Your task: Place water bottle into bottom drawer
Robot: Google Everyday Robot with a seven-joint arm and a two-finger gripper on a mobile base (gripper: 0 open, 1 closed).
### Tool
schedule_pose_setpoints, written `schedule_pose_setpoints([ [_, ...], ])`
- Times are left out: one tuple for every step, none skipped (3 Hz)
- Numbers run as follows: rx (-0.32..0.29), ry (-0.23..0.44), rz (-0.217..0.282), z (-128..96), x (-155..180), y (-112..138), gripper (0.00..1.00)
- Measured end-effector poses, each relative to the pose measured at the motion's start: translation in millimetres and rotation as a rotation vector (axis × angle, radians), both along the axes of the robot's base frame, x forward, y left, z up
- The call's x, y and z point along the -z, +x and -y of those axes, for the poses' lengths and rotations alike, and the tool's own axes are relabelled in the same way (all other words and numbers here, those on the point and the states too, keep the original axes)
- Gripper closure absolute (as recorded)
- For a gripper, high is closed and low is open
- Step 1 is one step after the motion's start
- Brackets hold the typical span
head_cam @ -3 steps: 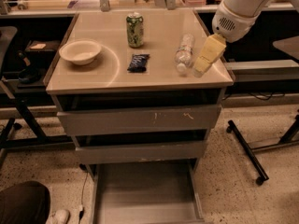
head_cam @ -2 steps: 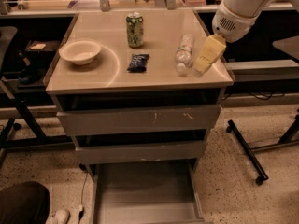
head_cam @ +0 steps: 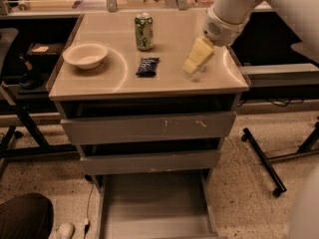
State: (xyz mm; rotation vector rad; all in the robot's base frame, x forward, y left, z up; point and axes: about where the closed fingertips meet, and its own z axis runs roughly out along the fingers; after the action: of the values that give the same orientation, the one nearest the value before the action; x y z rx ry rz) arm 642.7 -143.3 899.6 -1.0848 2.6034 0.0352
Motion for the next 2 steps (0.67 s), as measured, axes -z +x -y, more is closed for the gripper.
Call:
schedule_pose_setpoints([
  [0.026, 0.004, -0.022, -29.6, 6.2, 32.4, 0.00],
  [0.067, 0.002, -0.017, -39.5, 6.9, 59.7, 0.00],
])
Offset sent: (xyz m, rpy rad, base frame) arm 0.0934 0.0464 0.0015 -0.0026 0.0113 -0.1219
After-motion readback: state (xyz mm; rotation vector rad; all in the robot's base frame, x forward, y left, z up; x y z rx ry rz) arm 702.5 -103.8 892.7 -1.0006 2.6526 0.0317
